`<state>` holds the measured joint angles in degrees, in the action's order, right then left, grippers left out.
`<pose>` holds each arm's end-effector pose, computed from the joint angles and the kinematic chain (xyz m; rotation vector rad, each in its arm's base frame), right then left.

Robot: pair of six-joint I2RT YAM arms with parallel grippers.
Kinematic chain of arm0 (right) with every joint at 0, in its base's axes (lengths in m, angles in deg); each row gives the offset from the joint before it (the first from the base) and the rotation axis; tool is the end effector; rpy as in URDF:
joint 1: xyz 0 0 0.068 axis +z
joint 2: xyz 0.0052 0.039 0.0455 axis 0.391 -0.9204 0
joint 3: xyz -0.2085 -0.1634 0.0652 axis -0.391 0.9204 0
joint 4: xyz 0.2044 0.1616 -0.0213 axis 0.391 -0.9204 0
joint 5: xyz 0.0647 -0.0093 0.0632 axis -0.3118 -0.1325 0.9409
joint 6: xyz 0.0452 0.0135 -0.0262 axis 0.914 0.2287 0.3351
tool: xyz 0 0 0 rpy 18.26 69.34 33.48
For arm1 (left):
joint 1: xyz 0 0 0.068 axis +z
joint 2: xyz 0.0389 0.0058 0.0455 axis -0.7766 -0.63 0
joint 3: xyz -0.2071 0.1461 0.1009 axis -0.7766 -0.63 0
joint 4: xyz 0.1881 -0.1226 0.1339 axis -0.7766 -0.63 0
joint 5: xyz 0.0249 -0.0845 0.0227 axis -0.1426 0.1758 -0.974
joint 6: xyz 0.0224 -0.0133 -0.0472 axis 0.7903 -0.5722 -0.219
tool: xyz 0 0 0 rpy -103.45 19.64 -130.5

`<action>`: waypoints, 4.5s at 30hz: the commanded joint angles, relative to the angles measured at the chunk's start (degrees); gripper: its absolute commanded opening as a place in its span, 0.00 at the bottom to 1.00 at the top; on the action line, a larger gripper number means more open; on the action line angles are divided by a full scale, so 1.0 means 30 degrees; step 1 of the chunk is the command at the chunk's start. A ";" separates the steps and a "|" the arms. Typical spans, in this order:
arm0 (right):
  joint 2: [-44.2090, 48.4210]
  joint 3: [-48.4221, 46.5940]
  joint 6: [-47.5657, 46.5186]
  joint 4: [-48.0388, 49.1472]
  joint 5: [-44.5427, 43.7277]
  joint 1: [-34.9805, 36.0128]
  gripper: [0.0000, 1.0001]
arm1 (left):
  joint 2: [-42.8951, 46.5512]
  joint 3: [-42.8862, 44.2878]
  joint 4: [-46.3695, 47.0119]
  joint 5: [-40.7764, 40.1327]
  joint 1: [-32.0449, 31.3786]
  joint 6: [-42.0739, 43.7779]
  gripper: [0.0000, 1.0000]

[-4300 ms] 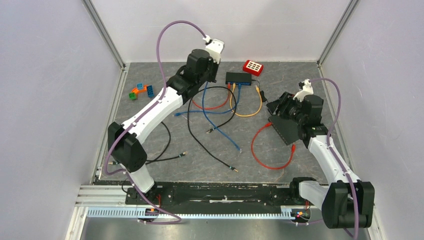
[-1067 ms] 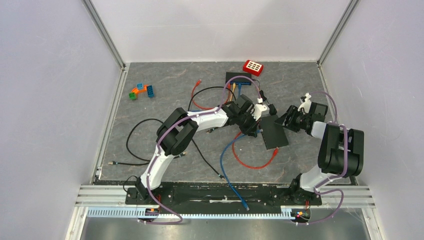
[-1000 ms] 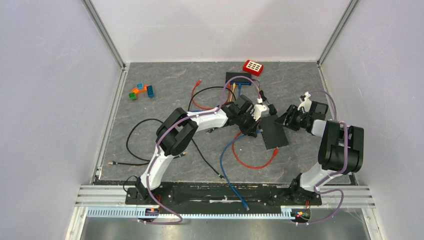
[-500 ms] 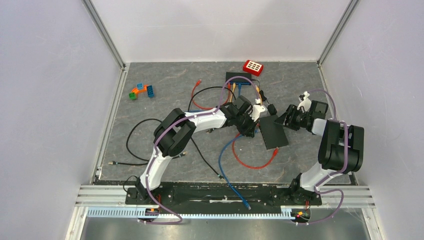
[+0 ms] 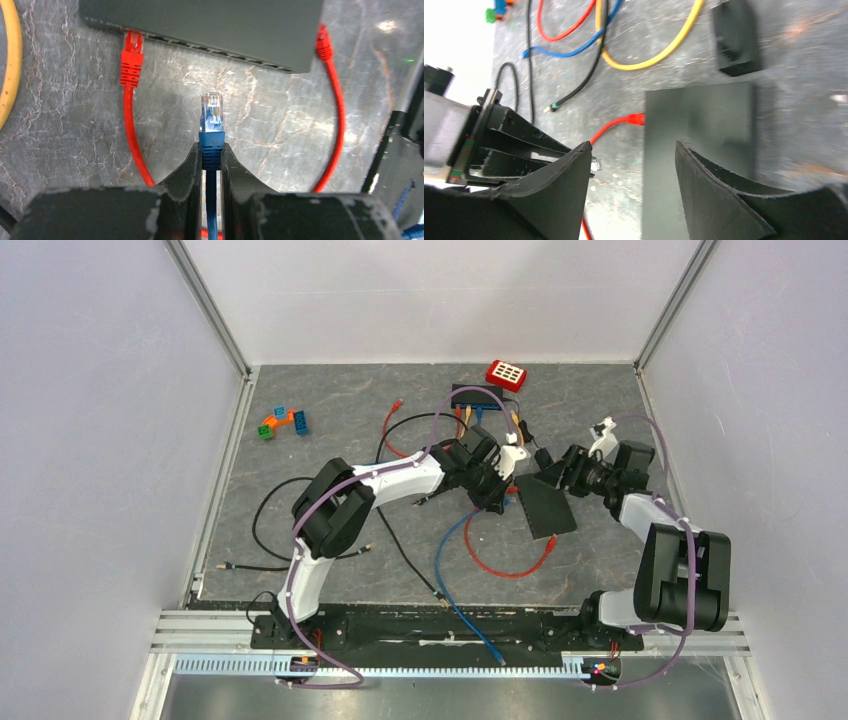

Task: Insert the plug into the switch port
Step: Adjust the connector, then insert the connector into the switch port.

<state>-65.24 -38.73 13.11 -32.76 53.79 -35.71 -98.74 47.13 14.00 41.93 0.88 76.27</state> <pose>0.2631 -0.0333 0.1789 0.1364 2.1665 0.9255 0.2837 -0.3644 0.1731 1.3341 2.1763 -0.9277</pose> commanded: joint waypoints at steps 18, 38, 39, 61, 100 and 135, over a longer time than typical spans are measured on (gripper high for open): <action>-0.1527 0.2728 0.6415 0.8677 0.5188 0.3380 0.18 | 0.2306 0.0177 0.0766 0.1674 0.0045 -0.0543 0.11; -0.0771 0.3715 1.0313 0.9809 0.2127 0.3380 0.02 | 0.4316 -0.1447 0.1635 -0.0632 -0.0011 0.3287 0.37; -0.0774 0.3907 1.0761 1.0235 0.2113 0.3380 0.02 | 0.4308 -0.1518 0.1637 -0.0588 -0.0033 0.3461 0.37; -0.0584 0.4761 1.2838 1.1884 0.1351 0.3380 0.03 | 0.2334 -0.1131 0.2285 -0.1581 -0.0947 0.4266 0.32; -0.0231 0.4242 1.0964 0.9190 0.0501 0.3358 0.05 | 0.3342 -0.1744 0.3183 -0.1794 -0.1037 0.3532 0.02; -0.4516 -0.2559 -0.1803 -0.0732 -0.1547 -0.0754 0.55 | -0.1752 0.1922 -0.0113 -0.5507 -0.1891 0.2115 0.02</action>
<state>-77.28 -46.12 9.54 -37.57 47.61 -37.52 -101.80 48.77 15.73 26.50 -4.69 83.50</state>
